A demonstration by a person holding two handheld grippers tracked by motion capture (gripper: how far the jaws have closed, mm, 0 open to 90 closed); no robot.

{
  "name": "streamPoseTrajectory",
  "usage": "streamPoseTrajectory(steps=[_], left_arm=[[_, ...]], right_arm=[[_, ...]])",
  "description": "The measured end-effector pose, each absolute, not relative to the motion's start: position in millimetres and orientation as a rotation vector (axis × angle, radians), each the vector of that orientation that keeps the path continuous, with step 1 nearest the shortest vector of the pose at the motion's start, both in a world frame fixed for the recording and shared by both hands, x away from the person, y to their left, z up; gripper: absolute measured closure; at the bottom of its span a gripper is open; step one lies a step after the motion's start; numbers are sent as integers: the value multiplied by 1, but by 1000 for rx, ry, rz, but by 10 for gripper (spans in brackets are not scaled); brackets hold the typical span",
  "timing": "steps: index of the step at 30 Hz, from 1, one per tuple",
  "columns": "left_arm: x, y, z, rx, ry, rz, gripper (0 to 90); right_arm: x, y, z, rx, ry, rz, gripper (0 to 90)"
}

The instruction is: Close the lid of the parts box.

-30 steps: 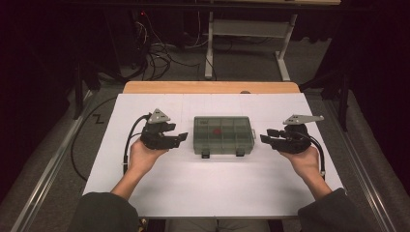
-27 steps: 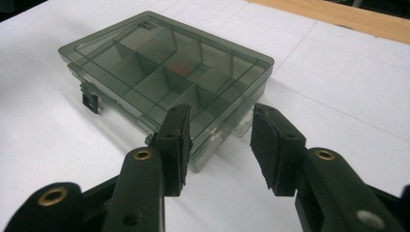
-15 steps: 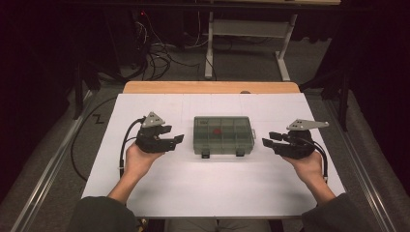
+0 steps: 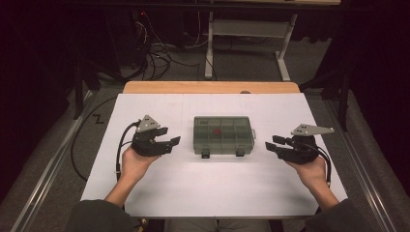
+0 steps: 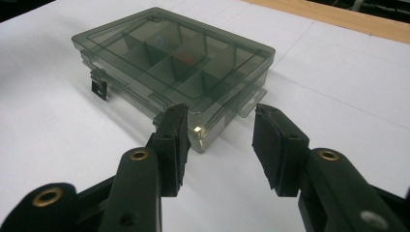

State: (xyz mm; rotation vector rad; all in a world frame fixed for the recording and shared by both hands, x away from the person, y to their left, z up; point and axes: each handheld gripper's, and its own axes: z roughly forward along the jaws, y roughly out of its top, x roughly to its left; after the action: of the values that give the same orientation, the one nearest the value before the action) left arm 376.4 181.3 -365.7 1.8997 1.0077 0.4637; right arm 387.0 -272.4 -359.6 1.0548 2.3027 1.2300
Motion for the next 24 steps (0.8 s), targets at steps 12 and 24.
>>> streamPoseTrajectory(steps=[12, 24], left_arm=[[370, 188, -367, 1870, 1011, 483, 391], [361, 194, -368, 1859, 1009, 482, 376]], right_arm=[[380, -279, -365, 1064, 2278, 1258, 571], [368, -286, -366, 1057, 2257, 1306, 555]])
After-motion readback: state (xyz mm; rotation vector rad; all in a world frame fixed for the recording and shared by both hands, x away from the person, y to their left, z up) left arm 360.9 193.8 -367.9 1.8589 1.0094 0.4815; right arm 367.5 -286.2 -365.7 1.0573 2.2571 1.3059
